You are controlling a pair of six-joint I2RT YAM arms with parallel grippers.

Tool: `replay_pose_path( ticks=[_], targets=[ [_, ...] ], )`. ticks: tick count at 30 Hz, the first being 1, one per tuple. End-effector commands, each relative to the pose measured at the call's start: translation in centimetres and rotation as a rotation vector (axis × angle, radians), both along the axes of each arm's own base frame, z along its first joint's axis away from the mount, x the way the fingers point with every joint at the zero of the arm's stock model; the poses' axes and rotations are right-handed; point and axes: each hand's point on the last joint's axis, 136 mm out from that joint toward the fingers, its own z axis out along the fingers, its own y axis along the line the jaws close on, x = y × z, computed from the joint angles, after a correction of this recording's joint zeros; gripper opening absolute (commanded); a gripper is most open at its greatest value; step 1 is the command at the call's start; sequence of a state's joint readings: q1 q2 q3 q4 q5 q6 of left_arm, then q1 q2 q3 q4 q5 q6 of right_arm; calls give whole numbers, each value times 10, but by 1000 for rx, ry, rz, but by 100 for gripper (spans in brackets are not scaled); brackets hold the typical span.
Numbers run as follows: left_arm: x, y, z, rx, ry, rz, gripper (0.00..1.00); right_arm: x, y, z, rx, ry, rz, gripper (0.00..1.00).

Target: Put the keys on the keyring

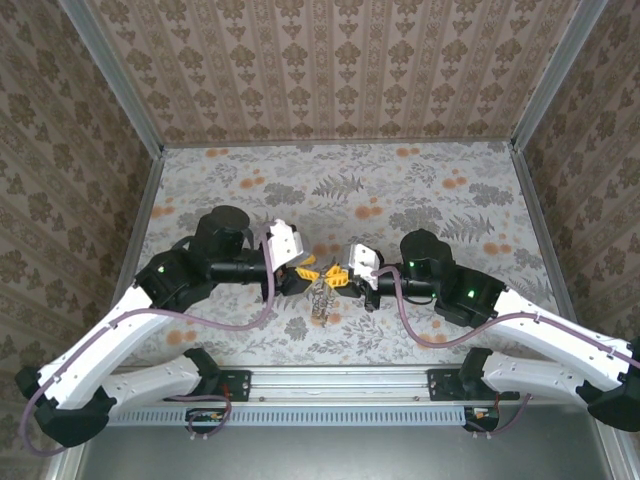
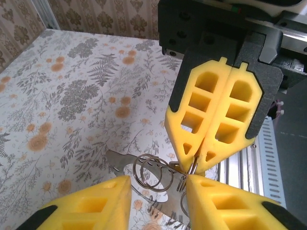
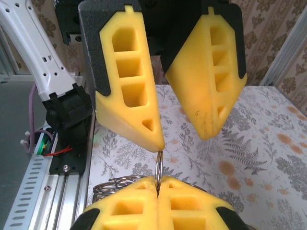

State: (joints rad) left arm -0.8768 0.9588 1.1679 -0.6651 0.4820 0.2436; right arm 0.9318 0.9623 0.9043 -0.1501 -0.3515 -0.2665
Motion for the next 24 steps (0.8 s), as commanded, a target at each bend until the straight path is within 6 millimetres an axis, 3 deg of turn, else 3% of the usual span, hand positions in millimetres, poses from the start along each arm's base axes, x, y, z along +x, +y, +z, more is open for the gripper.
replay_pose_path(
  ticks=[1,11,20,22,24],
  targets=[
    [-2,-4,-7,57,-1,-48,34,4,0,15,18,-30,-12,0],
    [-7,-8,-11,56,9,-82,29,6,5,18,23,-27,-2,0],
    [-16,-7,-10,44,7,-118,31,7,9,17,15,-15,5,0],
    [-14,-8,-13,54,8,-113,27,5,10,19,24,-16,16,0],
    [-13,-9,-14,59,5,-112,18,5,10,21,27,-18,16,0]
  ],
)
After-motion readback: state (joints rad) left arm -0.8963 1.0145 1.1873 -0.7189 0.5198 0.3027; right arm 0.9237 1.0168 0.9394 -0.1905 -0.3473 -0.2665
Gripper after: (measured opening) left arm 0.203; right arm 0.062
